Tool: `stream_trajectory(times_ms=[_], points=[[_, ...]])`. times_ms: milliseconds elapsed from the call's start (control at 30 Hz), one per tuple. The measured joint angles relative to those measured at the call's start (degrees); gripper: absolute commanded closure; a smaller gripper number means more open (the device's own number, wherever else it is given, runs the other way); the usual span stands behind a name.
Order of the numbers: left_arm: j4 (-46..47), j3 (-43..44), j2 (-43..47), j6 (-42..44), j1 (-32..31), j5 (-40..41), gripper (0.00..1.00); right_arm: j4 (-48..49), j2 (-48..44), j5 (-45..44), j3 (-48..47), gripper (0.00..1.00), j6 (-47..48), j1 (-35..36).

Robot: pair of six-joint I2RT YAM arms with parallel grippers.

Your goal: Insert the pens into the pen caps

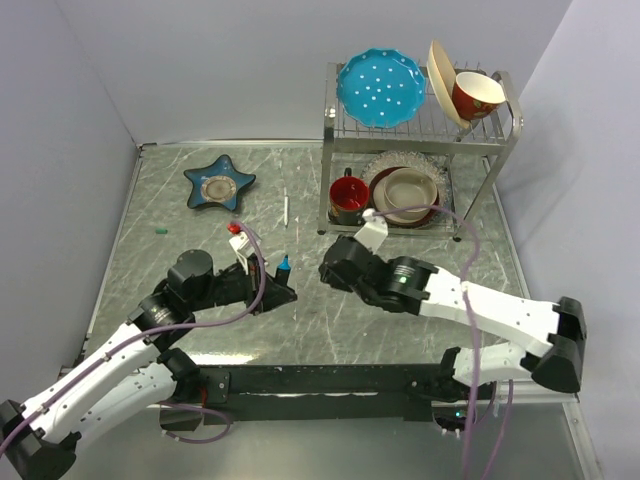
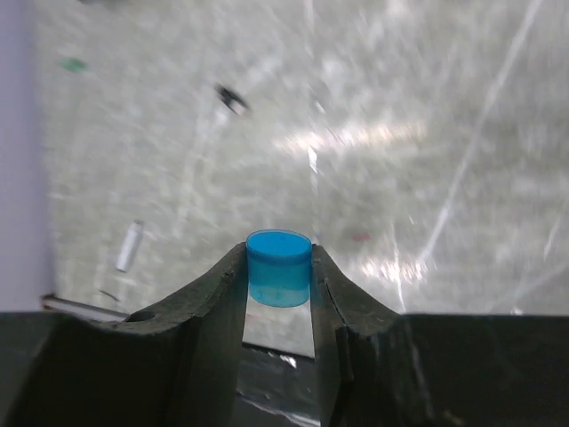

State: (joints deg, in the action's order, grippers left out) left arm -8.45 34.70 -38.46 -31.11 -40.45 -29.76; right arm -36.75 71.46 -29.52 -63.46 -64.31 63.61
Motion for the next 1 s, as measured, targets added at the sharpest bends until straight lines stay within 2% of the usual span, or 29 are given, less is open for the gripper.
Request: stream_trajectory(times_ms=[167,500,1000], points=[[3.19,-1.53,-1.29,-1.60,0.00,-0.72,0.99,4.57,-4.22,-3.56,-1.70,1.00,7.04,0.00],[3.69,-2.34,-2.21,-1.73,0.00,-1.09,0.99,10.75,-3.67,-4.52,-8.70,1.00,16.48,-0.13],[3.91,-2.34,-2.99,-1.55,0.00,-1.49,0.99,14.19,1.01,3.06,-10.12,1.00,18.60,-0.11]])
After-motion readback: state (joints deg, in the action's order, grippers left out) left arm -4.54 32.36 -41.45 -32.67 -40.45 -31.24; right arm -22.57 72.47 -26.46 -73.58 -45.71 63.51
